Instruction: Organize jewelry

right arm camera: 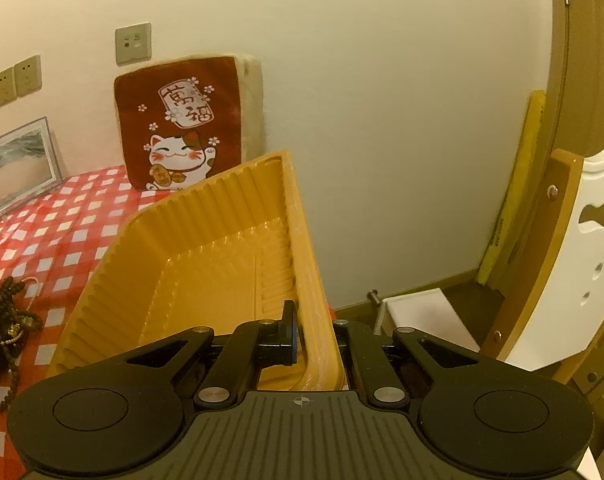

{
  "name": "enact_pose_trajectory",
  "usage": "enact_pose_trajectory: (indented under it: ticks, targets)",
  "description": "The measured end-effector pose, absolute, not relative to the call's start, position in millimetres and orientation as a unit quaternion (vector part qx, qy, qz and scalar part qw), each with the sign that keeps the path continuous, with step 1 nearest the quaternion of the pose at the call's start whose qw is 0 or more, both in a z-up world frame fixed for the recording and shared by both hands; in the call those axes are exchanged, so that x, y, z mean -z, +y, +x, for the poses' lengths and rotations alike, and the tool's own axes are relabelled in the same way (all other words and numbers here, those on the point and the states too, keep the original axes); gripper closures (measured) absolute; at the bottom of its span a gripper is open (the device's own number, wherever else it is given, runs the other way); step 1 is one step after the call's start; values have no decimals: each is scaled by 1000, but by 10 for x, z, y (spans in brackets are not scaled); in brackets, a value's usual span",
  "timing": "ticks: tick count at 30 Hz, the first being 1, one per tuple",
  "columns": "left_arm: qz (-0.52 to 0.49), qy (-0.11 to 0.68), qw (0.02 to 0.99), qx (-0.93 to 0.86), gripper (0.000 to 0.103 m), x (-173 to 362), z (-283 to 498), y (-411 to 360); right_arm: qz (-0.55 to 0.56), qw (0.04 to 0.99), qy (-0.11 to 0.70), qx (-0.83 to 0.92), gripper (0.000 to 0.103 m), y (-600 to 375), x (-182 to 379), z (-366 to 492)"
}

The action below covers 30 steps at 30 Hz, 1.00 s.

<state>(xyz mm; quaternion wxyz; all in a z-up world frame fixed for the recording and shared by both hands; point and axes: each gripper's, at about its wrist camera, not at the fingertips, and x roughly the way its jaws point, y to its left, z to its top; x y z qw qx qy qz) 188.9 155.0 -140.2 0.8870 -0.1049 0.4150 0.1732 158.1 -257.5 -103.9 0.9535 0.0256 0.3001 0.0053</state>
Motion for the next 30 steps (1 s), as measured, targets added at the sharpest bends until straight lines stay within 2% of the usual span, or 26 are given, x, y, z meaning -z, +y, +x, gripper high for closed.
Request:
enact_pose_trajectory:
  ticks: [7,11,13,24,30]
  targets:
    - [-76,424,890,-146,78,1401,1797,1629,26,952,304,-4,98,-2592,1046,1583]
    - [-60,428,890,-143,80,1424,1854,1615,25,952,304,-4,98,-2588,1047,1594]
    - [-60,428,891,-142,84,1426,1867,1615,26,952,305,-4,98,-2593,1057,1593]
    - [-74,411,899,-134,85,1268,1700,1549,27,952,305,-12,98,-2581,1065,1585]
    - [-83,380,919,-67,85,994,1548,1136,26,952,304,-19,98,-2566,1063,1570]
